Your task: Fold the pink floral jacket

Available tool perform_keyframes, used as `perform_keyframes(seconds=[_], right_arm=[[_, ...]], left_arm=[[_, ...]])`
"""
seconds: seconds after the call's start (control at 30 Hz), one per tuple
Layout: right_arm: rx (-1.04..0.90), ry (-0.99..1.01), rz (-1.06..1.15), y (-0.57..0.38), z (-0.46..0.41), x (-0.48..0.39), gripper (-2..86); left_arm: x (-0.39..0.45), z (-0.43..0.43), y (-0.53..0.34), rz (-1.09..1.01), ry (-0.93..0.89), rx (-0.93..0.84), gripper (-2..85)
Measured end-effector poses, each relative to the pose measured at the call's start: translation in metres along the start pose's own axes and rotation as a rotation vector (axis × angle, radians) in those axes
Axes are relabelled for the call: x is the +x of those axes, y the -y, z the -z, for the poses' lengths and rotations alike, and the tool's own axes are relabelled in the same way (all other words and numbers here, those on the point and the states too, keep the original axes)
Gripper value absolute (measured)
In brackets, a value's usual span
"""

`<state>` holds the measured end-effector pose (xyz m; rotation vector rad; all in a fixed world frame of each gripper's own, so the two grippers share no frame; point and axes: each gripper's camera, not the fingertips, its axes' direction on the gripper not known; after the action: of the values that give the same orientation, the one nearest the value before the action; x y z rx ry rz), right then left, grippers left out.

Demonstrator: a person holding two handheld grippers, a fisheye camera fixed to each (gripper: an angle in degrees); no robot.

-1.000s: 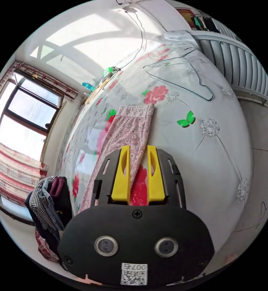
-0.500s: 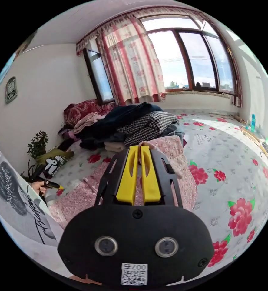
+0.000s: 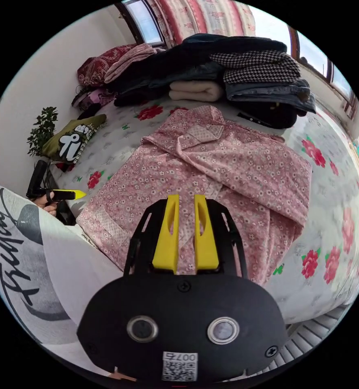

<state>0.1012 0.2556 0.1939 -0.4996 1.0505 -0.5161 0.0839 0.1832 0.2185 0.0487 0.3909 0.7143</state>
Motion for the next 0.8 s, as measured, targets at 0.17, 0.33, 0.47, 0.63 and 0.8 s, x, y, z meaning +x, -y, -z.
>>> perform_keyframes(seconds=[0.17, 0.33, 0.47, 0.63, 0.8], right_arm=[[0.070, 0.063, -0.158, 0.019, 0.014, 0.012, 7.3], [0.104, 0.105, -0.179, 0.091, -0.015, 0.007, 9.0], [0.080, 0.099, -0.335, 0.143, -0.060, 0.026, 9.5], [0.026, 0.289, -0.296, 0.175, -0.109, 0.017, 9.2], [0.023, 0.216, 0.127, 0.148, -0.066, -0.090, 8.8]], left_arm=[[0.007, -0.002, -0.007, -0.069, -0.005, -0.037, 7.6], [0.014, 0.000, -0.029, -0.087, 0.006, -0.033, 7.9], [0.011, 0.000, -0.063, -0.057, 0.041, -0.048, 7.7], [0.000, -0.005, -0.093, -0.003, 0.033, -0.078, 7.5], [0.000, -0.015, -0.097, -0.022, 0.022, -0.123, 8.0]])
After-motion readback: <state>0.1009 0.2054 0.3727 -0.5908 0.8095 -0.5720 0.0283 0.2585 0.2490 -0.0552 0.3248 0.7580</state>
